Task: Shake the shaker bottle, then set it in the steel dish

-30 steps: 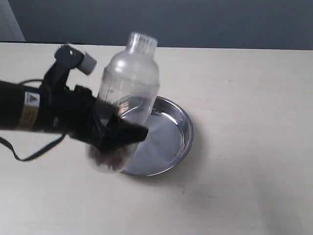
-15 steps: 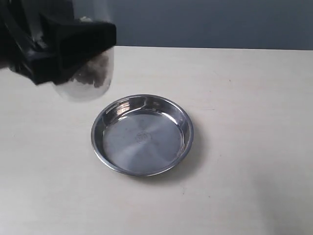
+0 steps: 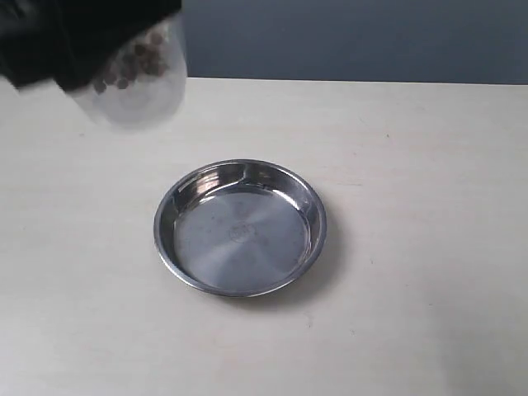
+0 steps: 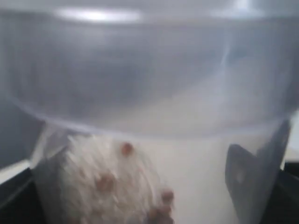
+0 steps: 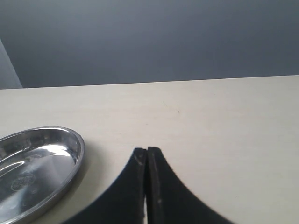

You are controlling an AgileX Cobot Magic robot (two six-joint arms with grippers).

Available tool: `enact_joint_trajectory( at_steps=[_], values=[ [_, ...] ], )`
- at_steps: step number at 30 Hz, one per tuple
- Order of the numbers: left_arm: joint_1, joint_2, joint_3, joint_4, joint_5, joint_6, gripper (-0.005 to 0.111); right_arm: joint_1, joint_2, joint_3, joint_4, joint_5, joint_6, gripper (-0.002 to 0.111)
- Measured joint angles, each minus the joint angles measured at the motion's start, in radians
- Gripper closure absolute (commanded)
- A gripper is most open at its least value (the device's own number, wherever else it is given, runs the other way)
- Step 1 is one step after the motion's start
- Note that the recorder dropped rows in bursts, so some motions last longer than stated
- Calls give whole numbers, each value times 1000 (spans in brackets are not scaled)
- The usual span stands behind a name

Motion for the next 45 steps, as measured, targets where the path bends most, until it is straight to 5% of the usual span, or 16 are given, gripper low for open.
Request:
enact_joint_trajectory(
  at_steps=[4, 6, 9, 13, 21, 28, 32, 36, 42, 45],
  values=[
    [-50, 148, 276, -91, 32, 201, 106, 0, 0, 0, 0, 0, 0, 109],
    [-87, 170, 318, -157, 54, 326, 106, 0, 0, 0, 0, 0, 0, 109],
    [-120, 101, 238, -218, 63, 438, 106, 0, 0, 0, 0, 0, 0, 109],
    [-128, -6, 68, -236, 106, 379, 106, 0, 0, 0, 0, 0, 0, 109],
    [-140, 188, 330, -200, 81, 262, 106, 0, 0, 0, 0, 0, 0, 109],
    [-140, 6, 13, -201, 63, 279, 106, 0, 0, 0, 0, 0, 0, 109],
    [-140, 47, 151, -114, 60, 127, 106, 0, 0, 0, 0, 0, 0, 109],
    [-140, 170, 311, -137, 73, 180, 106, 0, 0, 0, 0, 0, 0, 109],
    [-140, 9, 56, -161, 56, 252, 106, 0, 0, 0, 0, 0, 0, 109],
    [-140, -64, 47, -164, 47, 212, 106, 0, 0, 0, 0, 0, 0, 109]
  ],
)
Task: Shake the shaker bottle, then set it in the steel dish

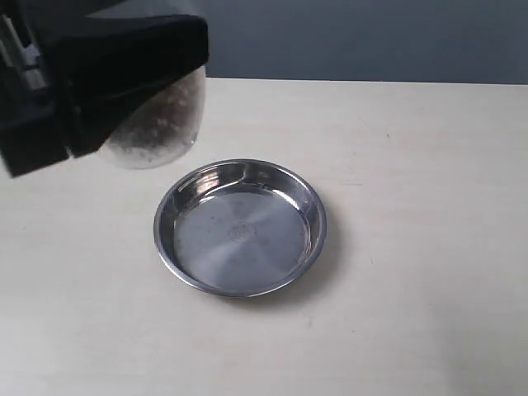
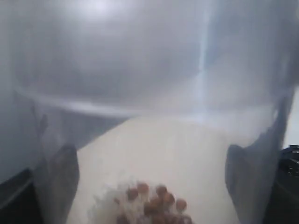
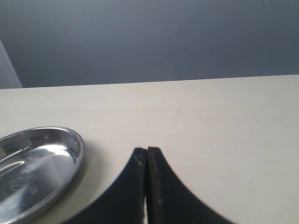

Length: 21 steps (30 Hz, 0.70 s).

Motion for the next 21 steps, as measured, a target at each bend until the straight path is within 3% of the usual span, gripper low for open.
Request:
enact_joint_trajectory(
  at_steps=[6, 9, 14, 17, 21],
  values=[
    [0, 172, 315, 19, 16, -135, 106, 0, 0, 0, 0, 0, 0, 109],
    [0, 163, 264, 31, -36, -118, 106, 0, 0, 0, 0, 0, 0, 109],
    [0, 55, 8, 94, 7, -139, 106, 0, 0, 0, 0, 0, 0, 109],
    [0, 56, 77, 138, 6, -201, 106, 0, 0, 0, 0, 0, 0, 109],
    [0, 192, 322, 100, 30, -135, 106, 0, 0, 0, 0, 0, 0, 109]
  ],
)
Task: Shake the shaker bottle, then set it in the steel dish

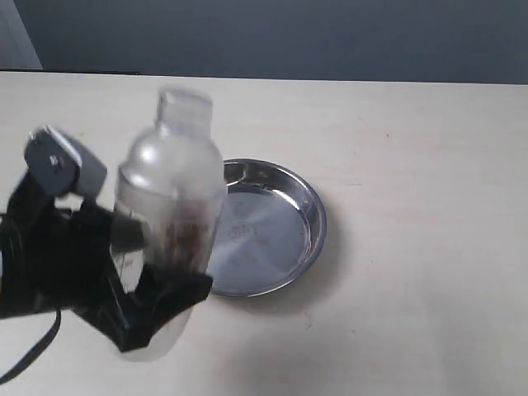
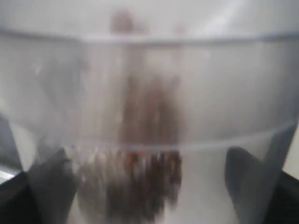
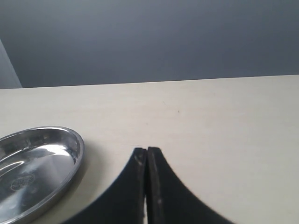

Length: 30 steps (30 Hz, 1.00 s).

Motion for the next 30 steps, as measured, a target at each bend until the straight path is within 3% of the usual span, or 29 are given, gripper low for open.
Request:
enact_joint_trajectory(
  at_steps=[2, 6, 8, 11, 15, 19, 23, 26, 30],
  values=[
    [0, 2, -10, -20, -10, 64, 106, 0, 0, 0, 0, 0, 0, 109],
    [0, -96, -263, -19, -19, 93, 106, 0, 0, 0, 0, 0, 0, 109],
    [0, -146, -330, 18, -30, 50, 106, 0, 0, 0, 0, 0, 0, 109],
    [0, -143, -218, 28, -83, 51, 106, 0, 0, 0, 0, 0, 0, 109],
    [-9, -51, -2, -99, -57, 297, 106, 0, 0, 0, 0, 0, 0, 109],
    [-13, -111, -109, -268, -116, 570, 106, 0, 0, 0, 0, 0, 0, 109],
    [-13, -196, -241, -278, -147, 548, 106, 0, 0, 0, 0, 0, 0, 109],
    [-13, -164, -142, -254, -174, 488, 106, 0, 0, 0, 0, 0, 0, 109],
    [-14, -41, 54, -459, -167, 667, 106, 0, 0, 0, 0, 0, 0, 109]
  ],
)
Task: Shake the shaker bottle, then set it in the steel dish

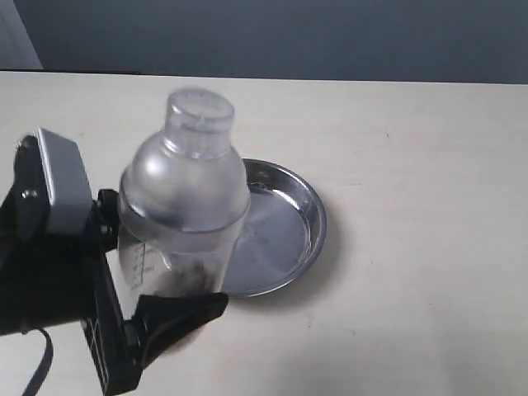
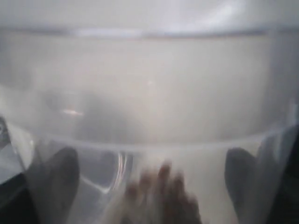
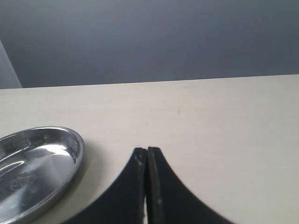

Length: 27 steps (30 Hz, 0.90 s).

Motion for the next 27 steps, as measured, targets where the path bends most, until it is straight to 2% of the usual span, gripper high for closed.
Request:
enact_joint_trajectory(
  at_steps=[2, 4, 5, 7, 10, 12, 14, 16, 18, 21, 22, 24, 27],
  values=[
    [0, -7, -23, -99, -78, 140, 106, 0, 0, 0, 0, 0, 0, 109],
    [-2, -47, -122, -157, -115, 208, 106, 0, 0, 0, 0, 0, 0, 109],
    [-2, -73, -199, -149, -102, 186, 106, 0, 0, 0, 0, 0, 0, 109],
    [-2, -114, -275, -39, -61, 44, 106, 0, 0, 0, 0, 0, 0, 109],
    [-5, -86, -218, 158, -32, -159, 106, 0, 0, 0, 0, 0, 0, 109],
    [-5, 1, -96, 174, 10, -179, 106, 0, 0, 0, 0, 0, 0, 109],
    [-5, 84, -17, 125, 41, -127, 106, 0, 0, 0, 0, 0, 0, 109],
    [-5, 104, -22, 53, -24, -34, 106, 0, 0, 0, 0, 0, 0, 109],
    [-5, 64, -99, -18, -121, 47, 106, 0, 0, 0, 0, 0, 0, 109],
    [-5, -36, -271, -54, -133, 55, 106, 0, 0, 0, 0, 0, 0, 109],
    [-5, -57, -287, -45, -130, 33, 106, 0, 0, 0, 0, 0, 0, 109],
    [-5, -78, -261, 4, -125, -34, 106, 0, 0, 0, 0, 0, 0, 109],
    [-5, 0, -121, 20, -97, -75, 106, 0, 0, 0, 0, 0, 0, 109]
  ],
)
